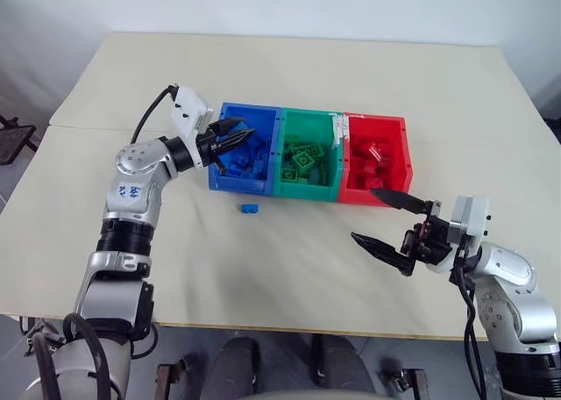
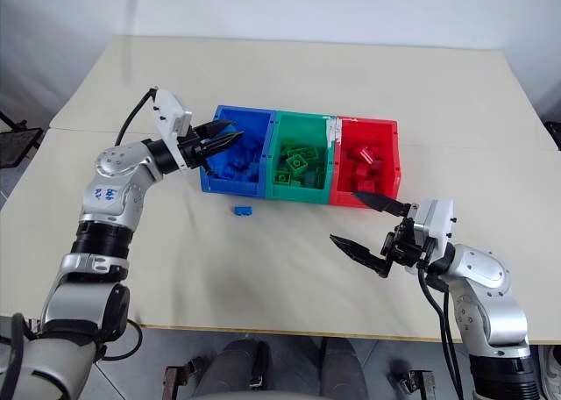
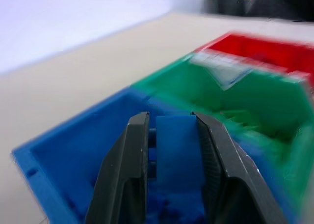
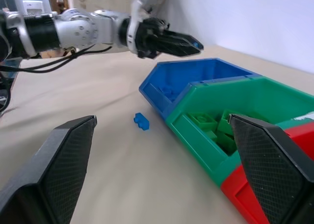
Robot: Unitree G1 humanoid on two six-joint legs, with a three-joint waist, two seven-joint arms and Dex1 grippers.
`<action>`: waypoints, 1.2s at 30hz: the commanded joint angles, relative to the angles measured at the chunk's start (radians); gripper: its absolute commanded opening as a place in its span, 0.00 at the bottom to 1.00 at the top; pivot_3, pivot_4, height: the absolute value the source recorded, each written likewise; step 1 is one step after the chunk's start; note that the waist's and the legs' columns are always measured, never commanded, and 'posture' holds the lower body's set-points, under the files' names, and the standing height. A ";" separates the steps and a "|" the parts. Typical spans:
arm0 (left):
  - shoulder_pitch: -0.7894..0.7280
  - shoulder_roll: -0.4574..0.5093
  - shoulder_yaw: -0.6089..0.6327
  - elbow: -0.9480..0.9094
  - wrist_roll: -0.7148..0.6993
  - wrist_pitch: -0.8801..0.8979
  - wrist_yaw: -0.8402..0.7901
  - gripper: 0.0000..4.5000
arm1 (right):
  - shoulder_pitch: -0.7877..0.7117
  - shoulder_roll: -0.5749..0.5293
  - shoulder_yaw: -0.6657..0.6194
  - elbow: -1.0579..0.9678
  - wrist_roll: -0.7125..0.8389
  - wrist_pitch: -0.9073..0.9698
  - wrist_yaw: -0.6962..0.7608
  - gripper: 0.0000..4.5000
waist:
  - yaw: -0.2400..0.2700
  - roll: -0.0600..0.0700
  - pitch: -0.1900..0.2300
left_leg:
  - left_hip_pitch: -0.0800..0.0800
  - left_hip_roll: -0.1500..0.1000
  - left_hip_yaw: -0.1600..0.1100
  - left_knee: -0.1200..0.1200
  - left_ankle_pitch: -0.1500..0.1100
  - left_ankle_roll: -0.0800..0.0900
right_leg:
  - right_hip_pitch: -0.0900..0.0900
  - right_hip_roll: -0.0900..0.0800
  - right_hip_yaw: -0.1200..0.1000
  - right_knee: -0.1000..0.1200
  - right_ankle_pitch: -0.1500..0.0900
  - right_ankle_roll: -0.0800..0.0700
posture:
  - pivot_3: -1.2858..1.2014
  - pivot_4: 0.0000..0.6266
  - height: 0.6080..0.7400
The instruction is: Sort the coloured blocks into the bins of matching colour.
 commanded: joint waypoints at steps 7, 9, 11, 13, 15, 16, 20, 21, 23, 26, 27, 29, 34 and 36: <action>0.094 0.103 0.046 -0.156 -0.025 0.009 -0.120 0.83 | 0.013 -0.019 -0.059 -0.017 0.012 -0.013 0.003 1.00 | -0.008 0.000 0.000 | 0.000 0.001 0.002 0.001 0.000 0.000 | 0.000 0.000 0.000 0.001 0.000 0.000 | 0.52 0.24 1.00; 0.147 0.145 0.072 -0.229 -0.046 0.032 -0.135 0.83 | 0.010 -0.023 -0.055 -0.009 0.012 -0.014 0.015 1.00 | -0.020 0.000 0.000 | 0.000 0.003 0.000 0.000 0.000 -0.001 | -0.001 0.001 0.002 0.001 0.000 0.000 | 0.52 0.24 1.00; 0.220 0.188 0.107 -0.310 -0.083 0.025 -0.180 0.83 | 0.005 -0.026 -0.053 0.000 0.013 -0.018 0.029 1.00 | -0.022 0.000 0.000 | 0.000 0.005 -0.002 0.000 -0.001 -0.001 | -0.001 0.001 0.003 0.002 0.000 0.000 | 0.52 0.24 1.00; 0.333 0.256 0.157 -0.393 -0.106 -0.026 -0.243 0.83 | -0.004 -0.033 -0.048 0.018 0.012 -0.023 0.055 1.00 | -0.023 0.000 0.000 | 0.001 0.007 -0.003 0.000 -0.001 -0.001 | -0.001 0.001 0.004 0.002 0.000 0.000 | 0.52 0.24 1.00; 0.429 0.292 0.213 -0.449 -0.116 -0.071 -0.253 0.83 | -0.017 -0.042 -0.042 0.039 0.008 -0.029 0.087 1.00 | -0.024 0.000 0.000 | 0.002 0.008 -0.002 0.000 -0.002 -0.001 | -0.001 0.000 0.006 0.002 0.000 0.000 | 0.52 0.24 1.00; 0.487 0.303 0.253 -0.478 -0.133 -0.100 -0.264 0.91 | -0.025 -0.049 -0.037 0.053 0.003 -0.034 0.108 1.00 | -0.024 0.000 0.000 | 0.002 0.008 -0.002 0.000 -0.002 -0.001 | -0.001 0.000 0.006 0.002 0.000 0.000 | 0.52 0.24 1.00; 0.730 0.350 0.377 -0.534 -0.134 -0.145 -0.275 0.99 | -0.057 -0.072 -0.023 0.107 -0.012 -0.054 0.183 1.00 | -0.024 0.000 0.000 | 0.003 0.009 -0.002 0.000 -0.003 0.000 | -0.001 -0.002 0.006 0.000 0.000 -0.001 | 0.52 0.24 1.00; 0.780 0.354 0.403 -0.532 -0.131 -0.154 -0.270 0.99 | -0.064 -0.079 -0.020 0.120 -0.016 -0.060 0.202 1.00 | -0.025 0.000 0.000 | 0.003 0.009 -0.002 0.000 -0.004 -0.001 | -0.001 -0.004 0.006 -0.002 -0.001 -0.001 | 0.52 0.24 1.00; 0.856 0.354 0.445 -0.527 -0.143 -0.163 -0.269 0.99 | -0.076 -0.091 -0.014 0.151 -0.030 -0.076 0.238 1.00 | -0.023 0.000 0.000 | 0.005 0.010 -0.002 -0.003 -0.005 -0.001 | 0.000 -0.009 0.005 -0.005 -0.001 -0.002 | 0.52 0.24 1.00; 0.929 0.338 0.463 -0.564 -0.170 -0.142 -0.266 0.99 | -0.088 -0.102 -0.011 0.195 -0.034 -0.089 0.275 1.00 | -0.018 0.000 0.000 | 0.005 0.008 -0.004 -0.007 -0.005 -0.001 | 0.000 -0.012 0.002 -0.006 -0.001 -0.003 | 0.52 0.24 1.00; 0.938 0.335 0.455 -0.585 -0.179 -0.129 -0.264 0.99 | -0.091 -0.105 -0.009 0.204 -0.035 -0.091 0.285 1.00 | -0.017 0.000 0.000 | 0.005 0.007 -0.004 -0.009 -0.004 -0.001 | 0.000 -0.013 0.001 -0.006 -0.001 -0.003 | 0.52 0.24 1.00; 0.938 0.330 0.431 -0.609 -0.177 -0.118 -0.255 0.99 | -0.090 -0.108 -0.010 0.216 -0.038 -0.101 0.301 1.00 | -0.017 0.000 0.000 | 0.005 0.005 -0.006 -0.010 -0.004 -0.001 | 0.001 -0.015 0.000 -0.007 -0.001 -0.003 | 0.52 0.24 1.00; 0.886 0.308 0.311 -0.633 -0.150 -0.109 -0.256 0.99 | -0.074 -0.127 -0.025 0.227 -0.051 -0.111 0.321 1.00 | -0.022 0.000 0.000 | 0.005 0.004 -0.005 -0.012 -0.004 -0.001 | 0.001 -0.015 -0.001 -0.008 -0.001 -0.003 | 0.52 0.24 1.00; 0.837 0.283 0.240 -0.642 -0.158 -0.075 -0.256 0.99 | -0.059 -0.139 -0.034 0.227 -0.051 -0.114 0.325 1.00 | -0.020 0.000 0.000 | 0.005 0.004 -0.005 -0.012 -0.004 -0.001 | 0.001 -0.014 -0.001 -0.008 -0.001 -0.002 | 0.52 0.24 1.00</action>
